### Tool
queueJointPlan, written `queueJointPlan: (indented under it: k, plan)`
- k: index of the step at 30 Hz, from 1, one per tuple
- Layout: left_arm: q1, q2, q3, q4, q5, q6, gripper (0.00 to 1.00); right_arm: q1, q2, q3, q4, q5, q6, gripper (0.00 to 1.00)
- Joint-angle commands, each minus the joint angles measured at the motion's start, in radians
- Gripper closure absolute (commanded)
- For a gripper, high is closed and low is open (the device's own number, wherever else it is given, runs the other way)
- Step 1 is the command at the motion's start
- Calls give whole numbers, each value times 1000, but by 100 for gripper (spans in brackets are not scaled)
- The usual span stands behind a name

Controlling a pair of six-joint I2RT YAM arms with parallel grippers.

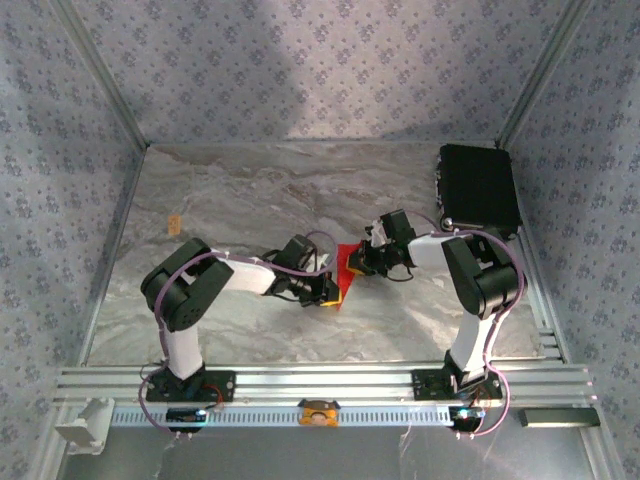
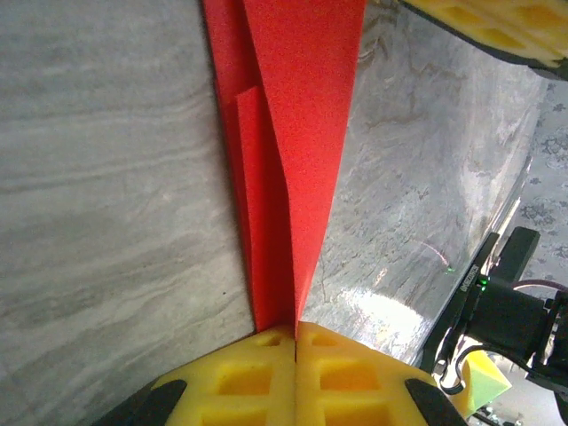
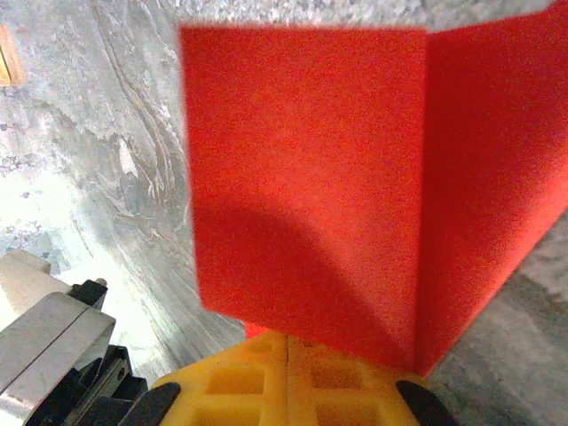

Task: Fold a paper plane with a square sheet of paper (pick it up from the middle)
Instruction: Fold the wing for the fifth time at the center of the table.

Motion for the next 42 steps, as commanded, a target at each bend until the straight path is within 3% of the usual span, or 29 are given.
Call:
queueJointPlan:
  k: [1,7,17,28,36,42]
  plan:
    - [-22,-21,-23,-132,64,33,94,-7,22,-13,-100,131,-27,93]
    - [-24,-25,-32,-151,57,46,91,-8,23,-14,-103,135,-27,93]
    - [-33,-15,-34,-180,71,68,96,-10,23,-7,-109,134,-28,93]
    - [-42,-22,-37,-204,76,81,91,-10,26,-3,-121,140,-27,93]
    - [-45,-91,-44,-204,49,73,87,-10,26,-3,-120,136,-28,93]
    - [-20,-224,-77,-200,-30,71,86,-11,25,-6,-114,136,-27,93]
